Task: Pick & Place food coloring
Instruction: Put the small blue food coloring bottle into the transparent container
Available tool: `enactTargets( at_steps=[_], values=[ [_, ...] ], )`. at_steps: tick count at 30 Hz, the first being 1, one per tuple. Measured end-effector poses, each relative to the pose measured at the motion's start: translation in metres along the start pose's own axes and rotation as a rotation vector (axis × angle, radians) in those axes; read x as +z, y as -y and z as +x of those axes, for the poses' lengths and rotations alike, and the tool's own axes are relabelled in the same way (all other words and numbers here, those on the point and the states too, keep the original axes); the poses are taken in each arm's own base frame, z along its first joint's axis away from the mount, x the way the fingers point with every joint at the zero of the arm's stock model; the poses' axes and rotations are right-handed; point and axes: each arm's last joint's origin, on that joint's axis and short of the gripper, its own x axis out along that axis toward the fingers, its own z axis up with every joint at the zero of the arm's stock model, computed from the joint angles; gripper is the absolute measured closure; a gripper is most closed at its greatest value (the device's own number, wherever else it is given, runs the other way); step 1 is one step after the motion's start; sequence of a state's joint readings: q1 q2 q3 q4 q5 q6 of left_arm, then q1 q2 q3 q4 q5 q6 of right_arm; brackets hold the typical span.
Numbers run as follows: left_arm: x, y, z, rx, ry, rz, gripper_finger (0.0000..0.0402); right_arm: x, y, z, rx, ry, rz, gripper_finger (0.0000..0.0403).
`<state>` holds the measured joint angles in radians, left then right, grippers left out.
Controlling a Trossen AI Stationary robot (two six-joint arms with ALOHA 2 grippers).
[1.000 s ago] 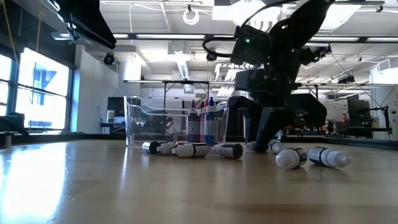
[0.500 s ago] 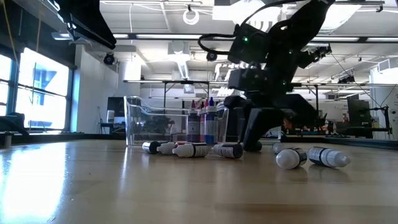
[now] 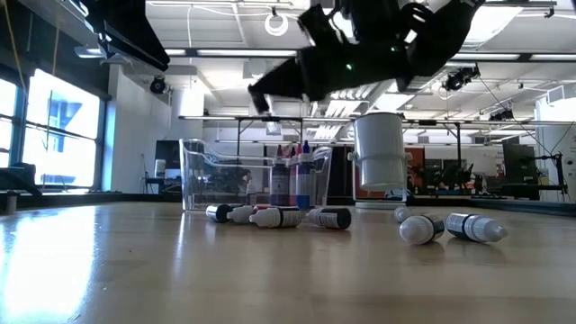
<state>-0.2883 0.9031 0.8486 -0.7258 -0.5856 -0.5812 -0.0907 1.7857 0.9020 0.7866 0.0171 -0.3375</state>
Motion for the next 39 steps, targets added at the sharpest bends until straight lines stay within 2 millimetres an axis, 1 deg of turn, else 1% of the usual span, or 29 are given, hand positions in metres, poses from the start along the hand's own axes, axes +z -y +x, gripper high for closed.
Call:
enactTargets(
  at_steps=[2,4,6,8,11,14,17,21,25,28,30,34,39],
  values=[
    [0.0,0.0,0.0,0.001,0.0,0.0,0.0296,0.002,0.015,0.002,-0.047,0.027,0.024,0.035],
    [0.0,0.0,0.0,0.001,0.0,0.0,0.0296,-0.001,0.027,0.008,-0.058,0.004,0.108,0.0353],
    [0.0,0.0,0.0,0.001,0.001,0.0,0.0296,-0.008,0.037,0.017,-0.067,-0.037,0.162,0.0352],
    [0.0,0.0,0.0,0.007,0.005,-0.001,0.0296,-0.019,0.043,0.027,-0.086,-0.065,0.169,0.0346],
    [0.0,0.0,0.0,0.007,0.005,0.0,0.0296,-0.037,0.048,0.045,-0.117,-0.104,0.175,0.0341],
    [0.0,0.001,0.001,0.01,0.001,0.003,0.0296,-0.055,0.047,0.059,-0.141,-0.158,0.182,0.034],
    [0.0,0.0,0.001,0.01,0.0,0.003,0.0296,-0.064,0.046,0.069,-0.149,-0.221,0.192,0.0345],
    [0.0,0.0,0.001,0.009,-0.001,0.004,0.0296,-0.063,0.046,0.073,-0.129,-0.292,0.197,0.0345],
    [0.0,0.001,0.001,0.008,0.0,0.003,0.0296,-0.058,0.049,0.079,-0.106,-0.368,0.192,0.0331],
    [0.0,0.001,0.001,0.003,-0.004,0.004,0.0296,-0.054,0.051,0.082,-0.072,-0.466,0.161,0.0326],
    [0.0,0.001,0.001,0.003,-0.004,0.003,0.0296,-0.052,0.052,0.083,-0.054,-0.505,0.138,0.0327],
    [0.0,0.001,0.001,0.003,-0.004,0.003,0.0296,-0.04,0.054,0.088,-0.043,-0.497,0.115,0.0338],
    [0.0,0.001,0.001,0.001,-0.006,0.004,0.0296,-0.041,0.052,0.085,-0.014,-0.597,0.135,0.0344]
  ],
)
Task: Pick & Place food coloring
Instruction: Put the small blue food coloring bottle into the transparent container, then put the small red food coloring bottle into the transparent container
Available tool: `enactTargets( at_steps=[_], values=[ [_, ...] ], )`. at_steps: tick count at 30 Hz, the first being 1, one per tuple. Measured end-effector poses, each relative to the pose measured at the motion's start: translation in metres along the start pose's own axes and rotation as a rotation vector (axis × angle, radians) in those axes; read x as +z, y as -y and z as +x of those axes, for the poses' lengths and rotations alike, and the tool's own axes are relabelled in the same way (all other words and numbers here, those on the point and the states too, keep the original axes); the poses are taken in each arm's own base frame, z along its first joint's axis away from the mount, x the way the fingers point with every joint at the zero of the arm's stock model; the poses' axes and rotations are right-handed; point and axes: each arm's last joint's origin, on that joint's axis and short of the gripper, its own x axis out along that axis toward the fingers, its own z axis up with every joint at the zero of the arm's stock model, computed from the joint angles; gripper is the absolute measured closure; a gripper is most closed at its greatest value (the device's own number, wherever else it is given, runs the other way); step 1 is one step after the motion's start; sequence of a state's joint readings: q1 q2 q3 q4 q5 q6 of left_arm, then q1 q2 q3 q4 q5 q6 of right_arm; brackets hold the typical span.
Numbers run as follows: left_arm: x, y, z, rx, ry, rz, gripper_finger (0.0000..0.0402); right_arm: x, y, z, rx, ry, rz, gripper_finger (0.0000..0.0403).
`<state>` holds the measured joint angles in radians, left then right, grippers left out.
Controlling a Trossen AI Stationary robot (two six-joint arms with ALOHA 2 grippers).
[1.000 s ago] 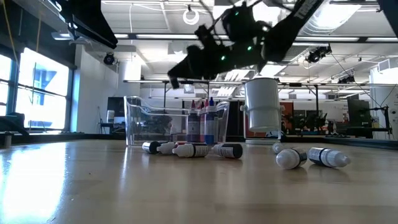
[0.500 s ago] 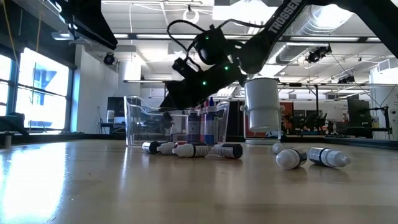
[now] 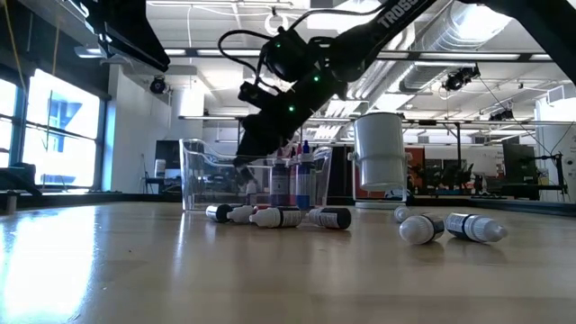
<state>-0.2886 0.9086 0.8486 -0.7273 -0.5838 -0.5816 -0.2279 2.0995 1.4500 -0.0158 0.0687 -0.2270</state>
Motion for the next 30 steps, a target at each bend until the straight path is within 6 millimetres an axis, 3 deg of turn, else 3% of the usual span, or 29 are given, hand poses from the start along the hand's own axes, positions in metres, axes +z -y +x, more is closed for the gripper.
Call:
enactTargets(
  at_steps=[19,30],
  values=[
    [-0.0001,0.0001,0.0,-0.005,-0.004,0.0,0.0296,-0.0066,0.0012,-0.0001,-0.068,-0.065,0.028,0.0328],
    [-0.0002,0.0001,0.0,-0.006,-0.005,0.0,0.0296,-0.0024,-0.0072,-0.0051,-0.077,-0.081,-0.064,0.0274]
  ],
)
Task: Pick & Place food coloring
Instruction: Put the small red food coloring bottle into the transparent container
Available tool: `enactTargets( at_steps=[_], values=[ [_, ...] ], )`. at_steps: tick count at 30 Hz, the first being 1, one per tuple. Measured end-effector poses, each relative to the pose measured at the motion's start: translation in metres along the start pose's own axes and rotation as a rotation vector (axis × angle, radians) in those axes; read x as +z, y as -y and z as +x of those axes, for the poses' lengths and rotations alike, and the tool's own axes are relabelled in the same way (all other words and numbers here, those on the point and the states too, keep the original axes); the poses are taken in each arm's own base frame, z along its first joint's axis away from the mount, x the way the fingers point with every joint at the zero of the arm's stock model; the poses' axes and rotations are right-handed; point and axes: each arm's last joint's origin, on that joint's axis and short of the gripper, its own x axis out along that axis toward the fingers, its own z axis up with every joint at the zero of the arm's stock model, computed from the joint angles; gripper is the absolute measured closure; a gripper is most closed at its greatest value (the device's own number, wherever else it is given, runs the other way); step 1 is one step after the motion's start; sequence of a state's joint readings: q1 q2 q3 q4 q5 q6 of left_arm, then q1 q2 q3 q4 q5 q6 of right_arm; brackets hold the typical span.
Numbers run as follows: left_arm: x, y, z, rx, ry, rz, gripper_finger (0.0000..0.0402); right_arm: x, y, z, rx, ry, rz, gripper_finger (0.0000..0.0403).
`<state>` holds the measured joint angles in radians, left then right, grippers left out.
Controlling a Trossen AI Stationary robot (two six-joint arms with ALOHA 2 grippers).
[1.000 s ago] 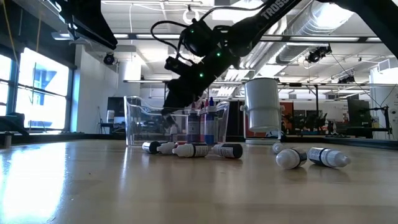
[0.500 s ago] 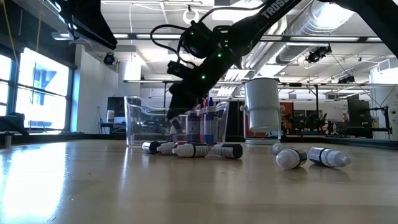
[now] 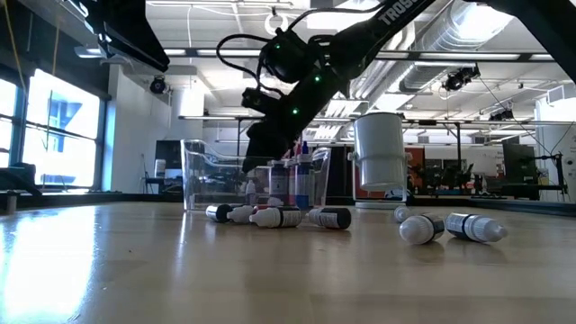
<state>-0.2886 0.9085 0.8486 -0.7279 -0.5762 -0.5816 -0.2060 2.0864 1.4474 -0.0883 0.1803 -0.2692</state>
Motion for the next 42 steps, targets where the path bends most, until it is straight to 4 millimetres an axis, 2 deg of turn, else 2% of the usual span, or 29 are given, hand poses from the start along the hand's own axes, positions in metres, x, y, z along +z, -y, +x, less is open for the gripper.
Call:
enactTargets(
  at_steps=[3,6,9,13,18,21,25,30,37,42],
  values=[
    [0.0,0.0,0.0,0.0,-0.003,0.002,0.0296,0.008,-0.01,-0.017,-0.01,-0.012,-0.079,0.0262],
    [-0.001,0.0,0.0,-0.001,-0.009,0.004,0.0296,0.025,-0.022,-0.051,0.047,0.014,-0.133,0.0258],
    [-0.001,0.0,0.0,-0.006,-0.012,0.004,0.0296,0.032,-0.041,-0.082,0.238,0.015,-0.174,0.026],
    [-0.001,0.0,0.0,-0.007,-0.012,0.004,0.0296,0.026,-0.073,-0.102,0.515,-0.045,-0.206,0.0262],
    [-0.001,0.0,0.0,-0.007,-0.011,0.003,0.0296,-0.001,-0.11,-0.095,0.57,-0.163,-0.23,0.0262],
    [-0.001,0.0,0.0,-0.013,-0.013,0.002,0.0296,-0.019,-0.121,-0.092,0.545,-0.241,-0.229,0.0262],
    [-0.001,0.0,0.0,-0.019,-0.015,0.001,0.0296,-0.032,-0.125,-0.09,0.482,-0.316,-0.065,0.0262],
    [0.0,0.001,0.0,-0.017,-0.009,-0.001,0.0296,-0.034,-0.127,-0.086,0.466,-0.334,0.233,0.0262],
    [0.001,0.002,0.0,-0.027,0.004,-0.012,0.0296,-0.048,-0.135,-0.084,0.463,-0.362,0.284,0.0263],
    [0.001,0.002,0.0,-0.028,0.004,-0.012,0.0296,-0.048,-0.137,-0.082,0.52,-0.31,0.302,0.0263]
  ],
)
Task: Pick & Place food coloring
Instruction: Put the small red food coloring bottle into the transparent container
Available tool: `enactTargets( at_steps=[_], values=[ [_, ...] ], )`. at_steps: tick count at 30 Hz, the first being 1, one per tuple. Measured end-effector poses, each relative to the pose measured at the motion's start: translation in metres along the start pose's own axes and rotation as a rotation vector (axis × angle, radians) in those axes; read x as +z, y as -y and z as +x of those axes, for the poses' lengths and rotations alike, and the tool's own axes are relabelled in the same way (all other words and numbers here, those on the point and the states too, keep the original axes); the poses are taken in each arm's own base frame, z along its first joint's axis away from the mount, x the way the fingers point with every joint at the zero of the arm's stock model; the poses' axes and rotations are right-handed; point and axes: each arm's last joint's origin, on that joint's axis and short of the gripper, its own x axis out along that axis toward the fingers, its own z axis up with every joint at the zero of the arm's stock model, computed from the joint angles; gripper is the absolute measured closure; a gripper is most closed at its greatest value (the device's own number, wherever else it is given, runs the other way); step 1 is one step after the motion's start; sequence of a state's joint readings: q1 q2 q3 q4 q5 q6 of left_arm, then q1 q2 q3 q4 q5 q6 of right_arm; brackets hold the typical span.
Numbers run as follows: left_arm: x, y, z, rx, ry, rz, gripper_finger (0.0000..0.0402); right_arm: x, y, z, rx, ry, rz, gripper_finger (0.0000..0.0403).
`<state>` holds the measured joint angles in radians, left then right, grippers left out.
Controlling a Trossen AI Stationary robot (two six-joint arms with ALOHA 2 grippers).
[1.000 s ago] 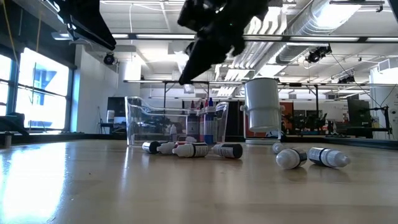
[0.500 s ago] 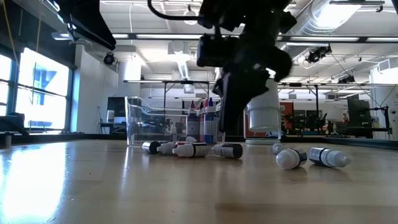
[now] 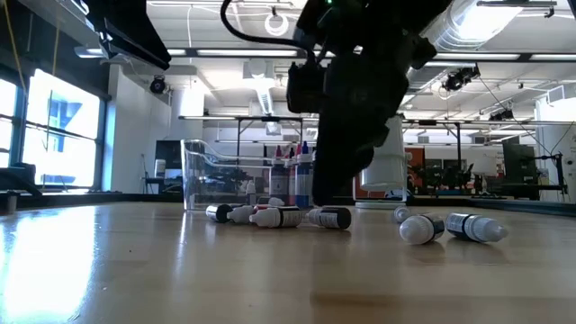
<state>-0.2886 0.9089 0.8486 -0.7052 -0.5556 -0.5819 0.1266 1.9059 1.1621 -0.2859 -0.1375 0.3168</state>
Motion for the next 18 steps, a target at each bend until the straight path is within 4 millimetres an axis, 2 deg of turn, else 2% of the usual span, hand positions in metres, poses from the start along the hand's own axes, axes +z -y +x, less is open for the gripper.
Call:
enactTargets(
  at_steps=[8,11,14,18],
  values=[
    [0.0,0.0,0.0,-0.002,0.0,-0.001,0.0296,-0.006,0.003,0.022,0.061,-0.061,0.0,0.0263],
    [0.0,0.0,0.0,-0.004,-0.002,0.0,0.0296,-0.007,0.005,0.024,0.054,-0.062,-0.067,0.0267],
    [0.0,0.0,0.0,-0.004,-0.003,0.0,0.0296,-0.006,0.009,0.024,0.012,-0.053,-0.129,0.0286],
    [0.0,0.0,0.0,-0.004,-0.003,0.0,0.0296,-0.004,0.017,0.024,0.0,-0.052,-0.148,0.0332]
  ],
)
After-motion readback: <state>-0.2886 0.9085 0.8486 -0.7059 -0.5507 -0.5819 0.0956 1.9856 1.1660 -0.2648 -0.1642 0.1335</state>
